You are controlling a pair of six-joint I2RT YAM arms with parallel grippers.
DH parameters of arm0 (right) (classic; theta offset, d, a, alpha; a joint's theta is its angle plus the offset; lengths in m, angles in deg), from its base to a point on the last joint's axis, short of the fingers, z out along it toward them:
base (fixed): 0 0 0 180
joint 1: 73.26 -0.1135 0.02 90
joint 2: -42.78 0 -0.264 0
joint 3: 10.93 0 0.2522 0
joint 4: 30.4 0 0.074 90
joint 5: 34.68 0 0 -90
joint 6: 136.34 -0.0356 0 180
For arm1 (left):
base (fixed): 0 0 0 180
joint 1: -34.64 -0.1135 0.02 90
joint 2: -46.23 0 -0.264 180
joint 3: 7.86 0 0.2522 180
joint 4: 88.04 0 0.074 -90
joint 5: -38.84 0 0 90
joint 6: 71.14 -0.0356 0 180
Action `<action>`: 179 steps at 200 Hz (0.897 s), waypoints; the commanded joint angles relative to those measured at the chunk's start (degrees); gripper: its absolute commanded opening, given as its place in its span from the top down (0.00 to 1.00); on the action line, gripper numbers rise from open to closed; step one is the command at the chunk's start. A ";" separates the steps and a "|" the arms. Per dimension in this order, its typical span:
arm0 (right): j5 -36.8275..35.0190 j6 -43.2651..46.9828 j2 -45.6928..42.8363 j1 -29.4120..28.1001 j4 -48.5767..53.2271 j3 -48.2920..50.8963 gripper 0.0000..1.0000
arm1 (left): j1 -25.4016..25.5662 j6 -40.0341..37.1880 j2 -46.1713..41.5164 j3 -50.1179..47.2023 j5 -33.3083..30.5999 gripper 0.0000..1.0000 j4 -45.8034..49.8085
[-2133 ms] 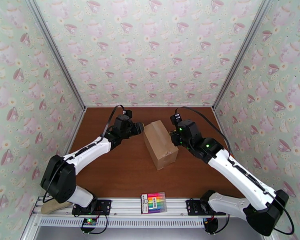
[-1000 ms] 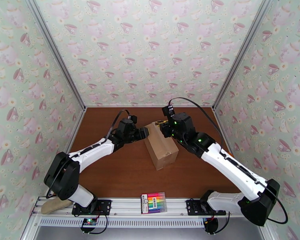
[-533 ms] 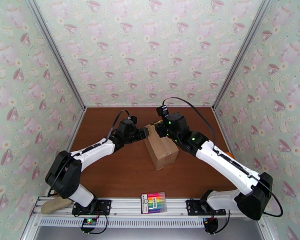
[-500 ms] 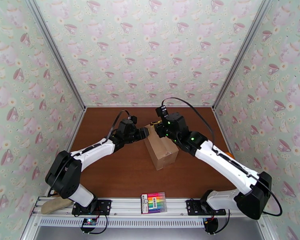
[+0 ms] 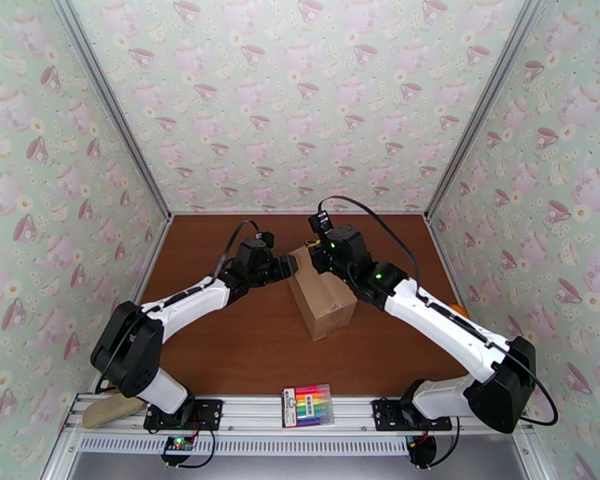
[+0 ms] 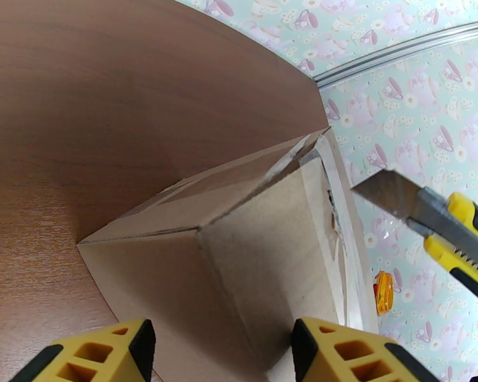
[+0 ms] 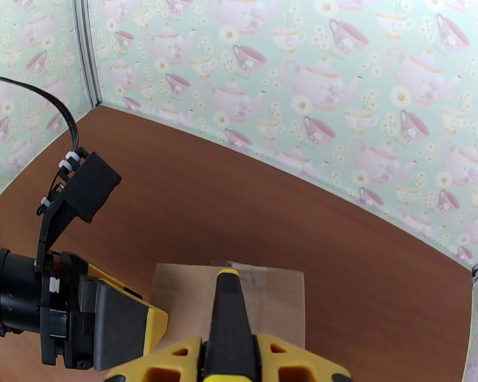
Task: Unpack the express box
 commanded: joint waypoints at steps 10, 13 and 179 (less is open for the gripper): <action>-1.63 1.24 1.38 -0.23 -1.98 -1.56 1.00 | 0.12 -0.05 1.22 -0.88 0.39 0.37 1.66; -1.57 1.24 1.44 -0.26 -1.99 -1.49 1.00 | 0.12 -0.03 1.21 -0.89 0.36 0.37 1.67; -1.74 1.60 2.55 -0.26 -0.49 0.41 1.00 | 0.06 -0.08 1.56 -0.69 -0.34 0.38 1.97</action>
